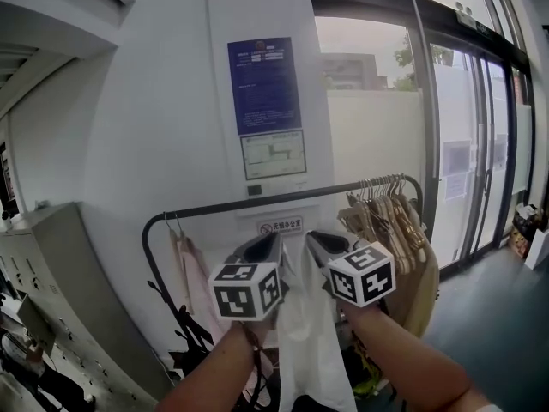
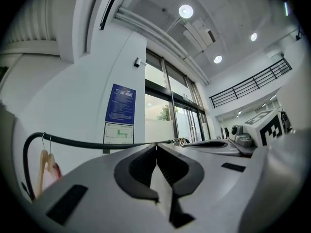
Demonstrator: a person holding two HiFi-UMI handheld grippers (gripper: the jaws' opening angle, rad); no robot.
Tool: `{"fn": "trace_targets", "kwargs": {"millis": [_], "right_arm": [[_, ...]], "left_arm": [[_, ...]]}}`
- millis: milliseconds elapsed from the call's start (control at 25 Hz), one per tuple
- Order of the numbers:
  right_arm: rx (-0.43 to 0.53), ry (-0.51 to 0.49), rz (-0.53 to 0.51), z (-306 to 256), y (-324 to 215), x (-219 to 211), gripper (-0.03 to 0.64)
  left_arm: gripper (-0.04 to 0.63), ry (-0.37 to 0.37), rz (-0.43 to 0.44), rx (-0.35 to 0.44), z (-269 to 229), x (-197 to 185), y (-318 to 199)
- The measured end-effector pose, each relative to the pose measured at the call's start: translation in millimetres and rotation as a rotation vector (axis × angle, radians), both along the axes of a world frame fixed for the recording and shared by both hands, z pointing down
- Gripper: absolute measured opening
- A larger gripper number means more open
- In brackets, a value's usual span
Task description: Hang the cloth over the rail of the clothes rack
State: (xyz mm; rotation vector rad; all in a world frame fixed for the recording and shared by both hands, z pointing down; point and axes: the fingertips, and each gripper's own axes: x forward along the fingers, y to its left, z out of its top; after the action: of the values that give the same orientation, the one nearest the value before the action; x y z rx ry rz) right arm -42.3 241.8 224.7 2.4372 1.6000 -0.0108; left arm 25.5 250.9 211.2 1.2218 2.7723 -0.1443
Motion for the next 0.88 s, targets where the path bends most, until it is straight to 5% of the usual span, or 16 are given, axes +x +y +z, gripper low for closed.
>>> {"fn": "trace_targets", "kwargs": {"millis": [400, 880], "right_arm": [[-0.115, -0.006, 0.005, -163, 102, 2, 0.009], [-0.182, -0.063, -0.022, -306, 307, -66, 0.009]], "left_arm": [[0.009, -0.029, -0.032, -0.09, -149, -9, 101], [0.009, -0.053, -0.233, -0.17, -298, -41, 306]]}}
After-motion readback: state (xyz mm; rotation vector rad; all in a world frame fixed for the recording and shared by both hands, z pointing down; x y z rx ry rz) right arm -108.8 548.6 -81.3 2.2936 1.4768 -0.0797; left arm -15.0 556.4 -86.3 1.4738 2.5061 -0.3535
